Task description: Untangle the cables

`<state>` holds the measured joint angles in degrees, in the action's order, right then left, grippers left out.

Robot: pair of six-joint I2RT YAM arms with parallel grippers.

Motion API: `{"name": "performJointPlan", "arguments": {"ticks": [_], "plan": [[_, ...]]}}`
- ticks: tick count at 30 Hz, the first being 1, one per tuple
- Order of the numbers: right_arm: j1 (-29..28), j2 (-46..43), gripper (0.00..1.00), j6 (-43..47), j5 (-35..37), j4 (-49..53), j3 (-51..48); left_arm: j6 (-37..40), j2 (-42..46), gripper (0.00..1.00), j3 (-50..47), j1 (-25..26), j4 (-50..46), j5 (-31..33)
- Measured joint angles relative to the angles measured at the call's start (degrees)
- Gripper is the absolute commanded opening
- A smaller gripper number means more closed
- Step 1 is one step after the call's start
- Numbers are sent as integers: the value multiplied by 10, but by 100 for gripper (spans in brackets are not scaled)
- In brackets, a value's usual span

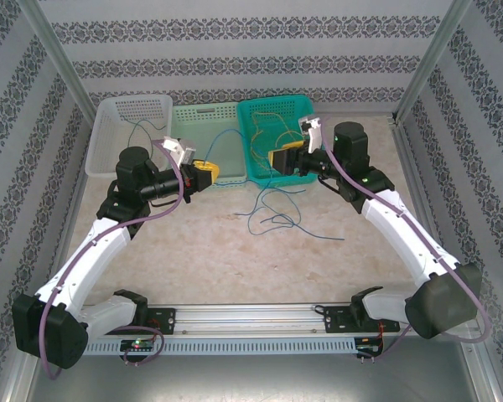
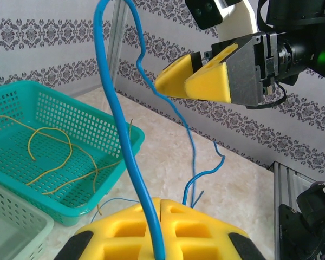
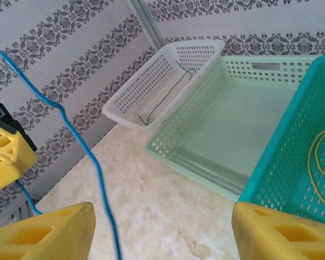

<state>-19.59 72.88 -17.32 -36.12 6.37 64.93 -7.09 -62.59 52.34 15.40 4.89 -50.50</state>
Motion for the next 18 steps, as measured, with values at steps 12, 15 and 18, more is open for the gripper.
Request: {"name": "performJointPlan", "arguments": {"ticks": [12,15,18], "plan": [[-9,32,65,2,-45,-5,-4,-3,0,0,0,0,7,1],[-16,45,60,11,-54,-5,-4,-8,0,0,0,0,14,1],[-17,57,38,18,-56,1,0,-14,0,0,0,0,23,-3]]}}
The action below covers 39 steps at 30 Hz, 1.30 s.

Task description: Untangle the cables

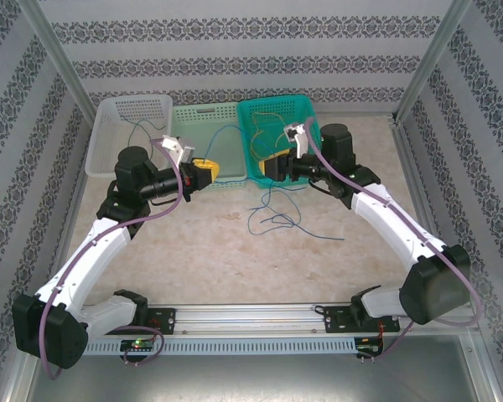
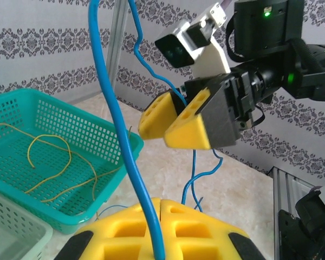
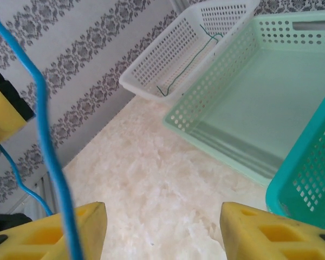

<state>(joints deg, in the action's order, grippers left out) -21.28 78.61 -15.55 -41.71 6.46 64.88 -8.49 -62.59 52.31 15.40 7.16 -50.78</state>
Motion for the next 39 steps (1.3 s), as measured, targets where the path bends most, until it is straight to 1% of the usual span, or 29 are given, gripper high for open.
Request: {"name": "performJointPlan", "arguments": {"ticks": [2,3,4,5,7,10,14,18,20,26,30,31,32,34,36,37,39], "plan": [[0,5,18,10,2,12,6,-3,0,0,0,0,2,-1],[0,7,10,22,7,26,12,-3,0,0,0,0,2,-1],[0,7,3,36,19,47,22,-3,0,0,0,0,1,-1],[0,7,0,55,38,74,36,-3,0,0,0,0,1,0],[-4,7,0,106,88,120,67,3,0,0,0,0,-8,0],[-9,6,0,186,185,186,113,25,-3,1,2,0,-45,0],[-10,6,0,292,315,240,164,57,-42,1,28,8,-108,0],[-12,6,0,369,393,255,200,87,-94,1,58,33,-161,1],[-23,6,0,408,430,253,211,101,-109,1,66,45,-185,3],[-54,6,0,518,523,239,216,142,-124,0,91,57,-252,28],[-56,3,0,574,567,223,213,161,-124,0,96,57,-280,56],[-56,2,3,578,570,219,210,163,-125,0,99,57,-283,64],[-56,-1,20,580,572,217,207,165,-125,0,101,57,-284,71],[-56,-8,34,568,571,210,201,165,-124,0,104,57,-284,83],[-55,-15,65,538,560,205,200,157,-123,0,104,57,-282,108],[-55,-18,72,521,553,202,200,153,-121,0,104,57,-280,122],[-55,-25,74,476,531,194,200,141,-112,0,104,57,-274,169]]}}
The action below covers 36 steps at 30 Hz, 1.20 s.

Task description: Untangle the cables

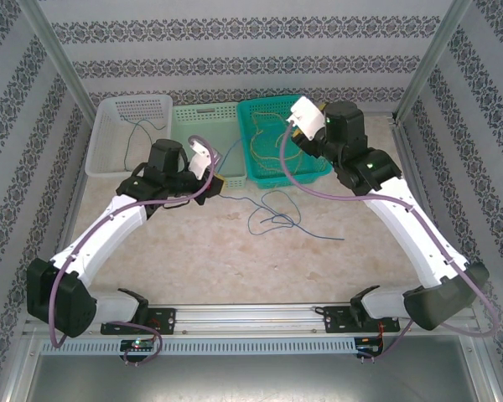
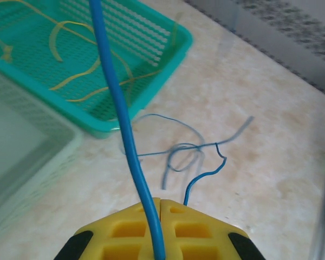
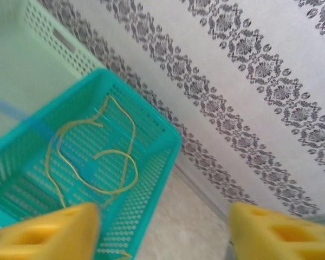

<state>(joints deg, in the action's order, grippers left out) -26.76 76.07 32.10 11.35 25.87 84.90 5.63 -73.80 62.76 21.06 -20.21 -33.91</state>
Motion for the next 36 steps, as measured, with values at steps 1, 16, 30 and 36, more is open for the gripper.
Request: {"name": "performJointPlan", "arguments": {"ticks": [1,16,30,36], "plan": [[0,-2,76,-18,-8,-3,0,-3,4,0,2,0,1,19],[73,-110,83,-211,-79,-52,-77,-58,85,0,81,-193,32,265],[95,-168,83,-276,-94,-60,-211,-168,-102,0,89,-448,107,123],[105,-188,83,-296,-95,-60,-256,-181,-148,0,63,-458,178,14]]}}
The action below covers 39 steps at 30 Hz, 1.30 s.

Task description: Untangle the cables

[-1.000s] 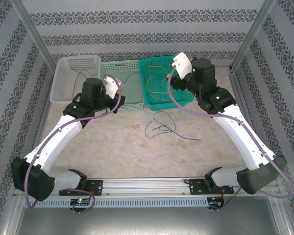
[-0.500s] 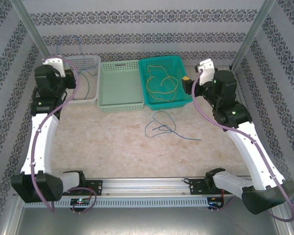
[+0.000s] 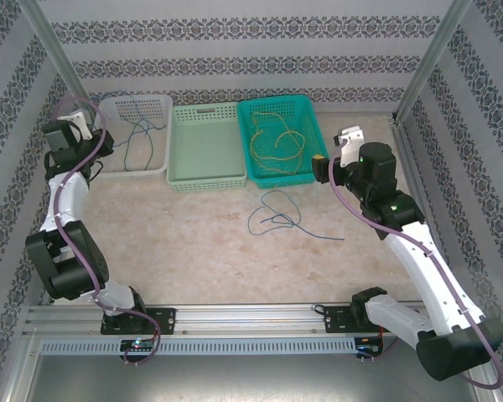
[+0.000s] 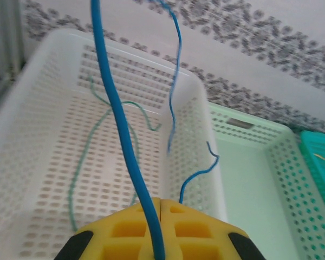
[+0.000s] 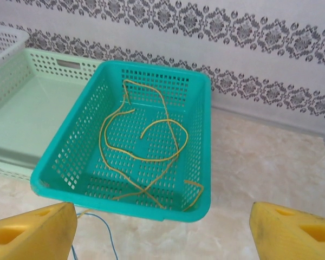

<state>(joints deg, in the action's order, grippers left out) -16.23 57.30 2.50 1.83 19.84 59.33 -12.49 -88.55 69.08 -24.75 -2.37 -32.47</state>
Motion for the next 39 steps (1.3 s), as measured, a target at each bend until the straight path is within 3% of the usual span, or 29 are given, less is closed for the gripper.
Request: {"name": "performJointPlan", "arguments": {"ticks": [5,12,19,39], "plan": [[4,-6,83,-11,0,1,-19,2,-47,0,6,0,21,-46],[7,-30,83,-18,0,0,-36,4,-105,0,-12,-1,30,-35],[11,-40,84,-22,3,0,-54,-58,-97,1,-84,-29,127,-31],[19,-37,84,-22,4,0,-56,-116,-165,4,-57,-45,148,-16]]}}
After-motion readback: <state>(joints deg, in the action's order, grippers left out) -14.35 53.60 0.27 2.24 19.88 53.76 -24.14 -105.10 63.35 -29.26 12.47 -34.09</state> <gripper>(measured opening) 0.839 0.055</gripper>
